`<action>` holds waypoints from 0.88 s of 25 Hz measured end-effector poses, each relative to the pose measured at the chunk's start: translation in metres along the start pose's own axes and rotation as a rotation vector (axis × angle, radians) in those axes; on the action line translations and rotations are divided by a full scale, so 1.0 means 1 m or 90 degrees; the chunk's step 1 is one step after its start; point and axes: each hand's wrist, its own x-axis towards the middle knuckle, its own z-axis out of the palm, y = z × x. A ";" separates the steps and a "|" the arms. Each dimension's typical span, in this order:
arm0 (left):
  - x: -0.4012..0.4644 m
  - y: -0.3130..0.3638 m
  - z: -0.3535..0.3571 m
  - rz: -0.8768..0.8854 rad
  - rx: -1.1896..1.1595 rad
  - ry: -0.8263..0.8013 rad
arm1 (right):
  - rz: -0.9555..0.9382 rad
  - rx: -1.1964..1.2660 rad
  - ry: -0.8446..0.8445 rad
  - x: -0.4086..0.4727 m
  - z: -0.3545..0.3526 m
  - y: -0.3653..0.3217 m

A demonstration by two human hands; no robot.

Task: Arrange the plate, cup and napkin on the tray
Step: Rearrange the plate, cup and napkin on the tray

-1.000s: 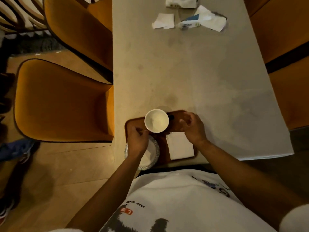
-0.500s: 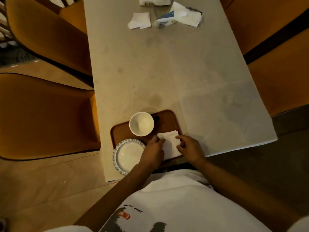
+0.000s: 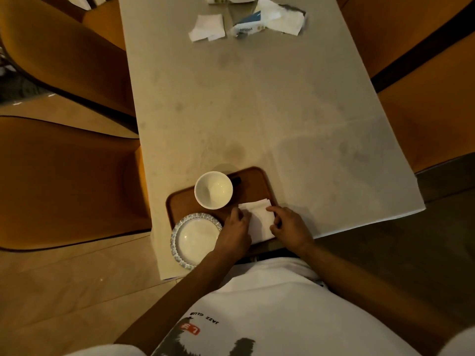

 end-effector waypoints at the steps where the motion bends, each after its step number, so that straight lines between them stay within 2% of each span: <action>1: 0.000 0.000 0.000 0.002 -0.001 0.000 | -0.002 -0.001 0.000 0.000 -0.001 0.000; 14: -0.003 0.003 0.005 0.006 0.034 -0.001 | 0.021 -0.049 -0.028 -0.001 -0.001 -0.008; 22: -0.004 0.004 0.010 0.000 0.046 -0.015 | 0.037 -0.012 -0.011 -0.007 0.007 -0.006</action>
